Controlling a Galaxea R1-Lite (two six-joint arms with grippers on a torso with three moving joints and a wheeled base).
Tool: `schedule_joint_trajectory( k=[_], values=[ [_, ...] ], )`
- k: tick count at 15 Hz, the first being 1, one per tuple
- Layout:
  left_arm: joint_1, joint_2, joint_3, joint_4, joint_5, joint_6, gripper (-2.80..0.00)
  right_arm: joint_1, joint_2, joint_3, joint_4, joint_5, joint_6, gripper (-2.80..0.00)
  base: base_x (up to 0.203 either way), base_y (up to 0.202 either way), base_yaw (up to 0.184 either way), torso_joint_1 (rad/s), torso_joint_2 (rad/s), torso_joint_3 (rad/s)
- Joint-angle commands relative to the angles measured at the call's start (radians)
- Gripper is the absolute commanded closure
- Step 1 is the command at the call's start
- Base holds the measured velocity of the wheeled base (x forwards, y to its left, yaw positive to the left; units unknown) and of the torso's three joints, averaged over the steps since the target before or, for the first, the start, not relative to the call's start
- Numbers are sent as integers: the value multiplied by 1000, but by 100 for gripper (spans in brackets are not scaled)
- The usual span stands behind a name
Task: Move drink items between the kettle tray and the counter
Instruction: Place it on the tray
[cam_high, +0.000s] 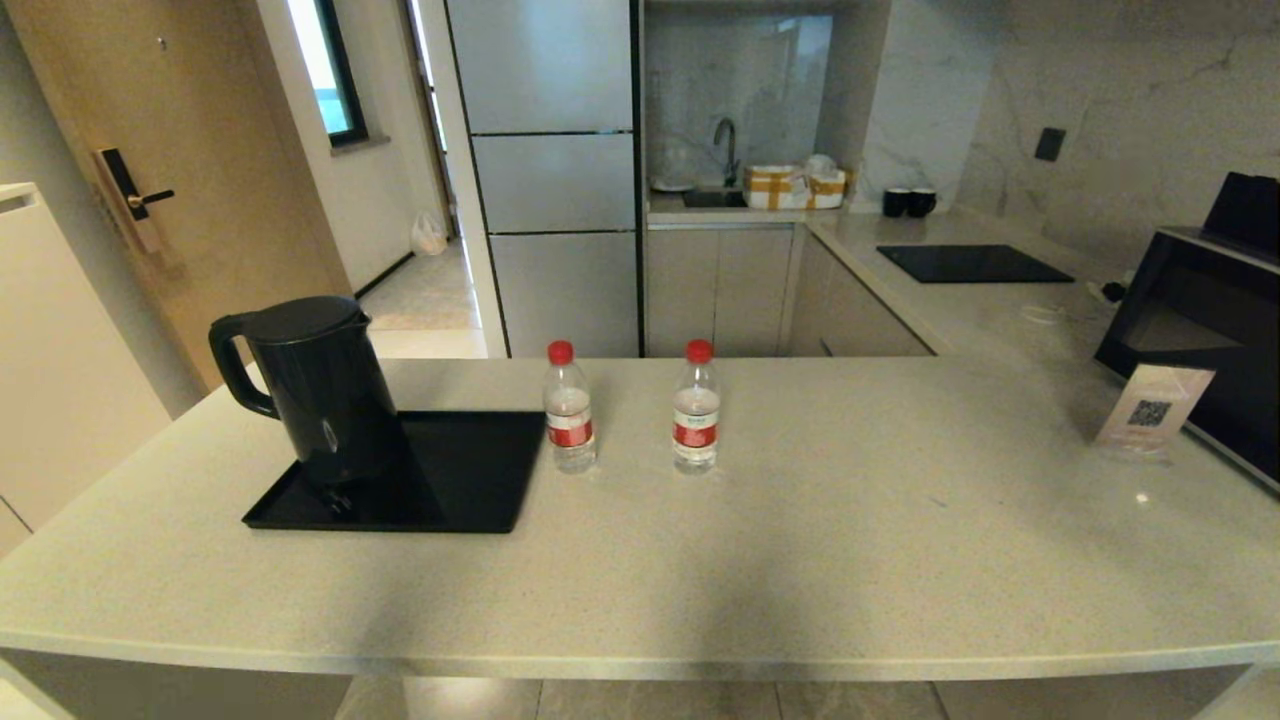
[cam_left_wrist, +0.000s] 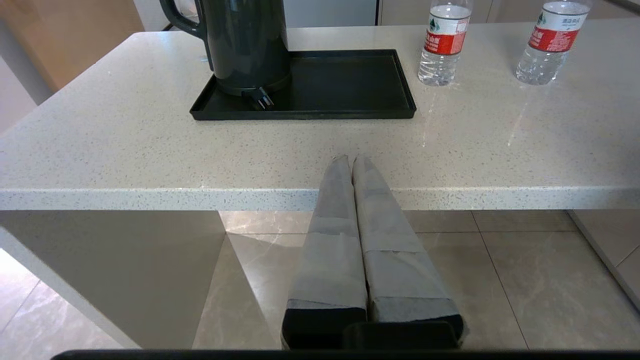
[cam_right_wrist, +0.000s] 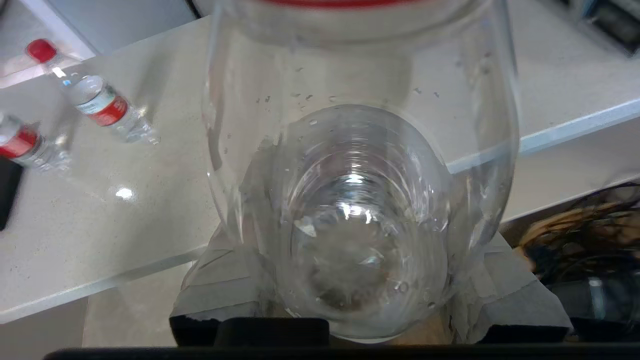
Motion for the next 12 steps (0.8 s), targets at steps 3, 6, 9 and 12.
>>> schedule_joint_trajectory(
  k=[3, 6, 9, 12],
  values=[
    [0, -2, 0, 0, 0, 0, 0, 0, -38, 22, -3, 23, 1, 0, 0, 0, 0, 0, 0, 0],
    [0, 0, -1, 1, 0, 0, 0, -1, -131, 53, 3, 77, -6, 0, 0, 0, 0, 0, 0, 0],
    [0, -2, -1, 0, 0, 0, 0, -66, -282, 53, 61, 113, -38, 0, 0, 0, 0, 0, 0, 0],
    [0, 0, 0, 0, 0, 0, 0, -101, -308, -39, 231, 42, 18, 0, 0, 0, 0, 0, 0, 0]
  ],
)
